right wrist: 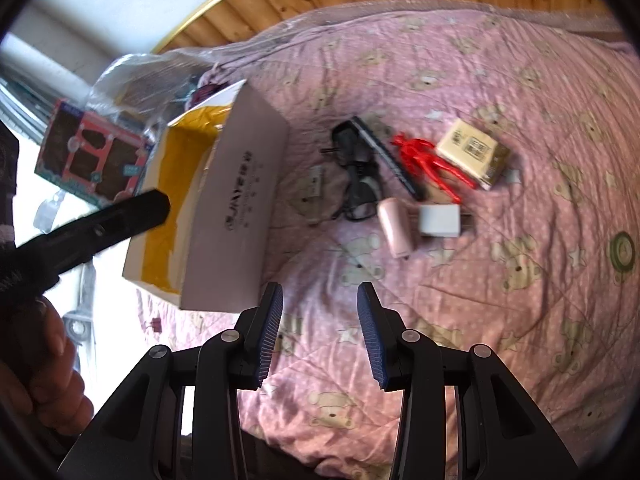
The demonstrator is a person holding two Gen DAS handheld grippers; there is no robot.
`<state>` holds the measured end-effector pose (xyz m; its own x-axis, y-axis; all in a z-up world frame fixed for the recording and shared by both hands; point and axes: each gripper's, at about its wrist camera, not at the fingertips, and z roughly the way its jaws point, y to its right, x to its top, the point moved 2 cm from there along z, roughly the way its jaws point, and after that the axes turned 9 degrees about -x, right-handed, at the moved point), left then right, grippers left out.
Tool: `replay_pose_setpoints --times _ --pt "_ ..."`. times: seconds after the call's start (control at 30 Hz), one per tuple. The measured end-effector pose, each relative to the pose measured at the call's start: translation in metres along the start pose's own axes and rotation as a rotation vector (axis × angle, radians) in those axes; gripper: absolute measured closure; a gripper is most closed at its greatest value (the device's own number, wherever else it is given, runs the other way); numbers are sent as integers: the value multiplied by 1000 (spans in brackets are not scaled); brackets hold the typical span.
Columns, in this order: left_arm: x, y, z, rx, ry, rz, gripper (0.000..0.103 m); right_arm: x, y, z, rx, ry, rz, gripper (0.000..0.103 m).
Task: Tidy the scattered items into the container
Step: 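Move both tools back toward the black glasses and marker, then grasp the black glasses with the left tool while the right tool grasps the black marker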
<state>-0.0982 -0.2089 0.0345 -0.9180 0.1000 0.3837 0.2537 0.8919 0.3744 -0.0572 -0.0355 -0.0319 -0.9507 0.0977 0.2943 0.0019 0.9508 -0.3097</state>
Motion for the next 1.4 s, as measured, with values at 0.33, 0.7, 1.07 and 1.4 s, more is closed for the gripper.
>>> replay_pose_setpoints --times 0.33,0.7,1.07,1.4 --pt "7 0 47 -28 -102 -10 35 12 28 23 -24 -45 69 61" --pt "5 6 97 -52 -200 -44 35 19 60 56 -46 -106 117 61" --pt "25 -11 138 -22 -216 -156 35 32 88 74 -44 -123 175 61" --pt "51 -21 178 19 -245 -172 35 73 83 82 -34 -93 94 62"
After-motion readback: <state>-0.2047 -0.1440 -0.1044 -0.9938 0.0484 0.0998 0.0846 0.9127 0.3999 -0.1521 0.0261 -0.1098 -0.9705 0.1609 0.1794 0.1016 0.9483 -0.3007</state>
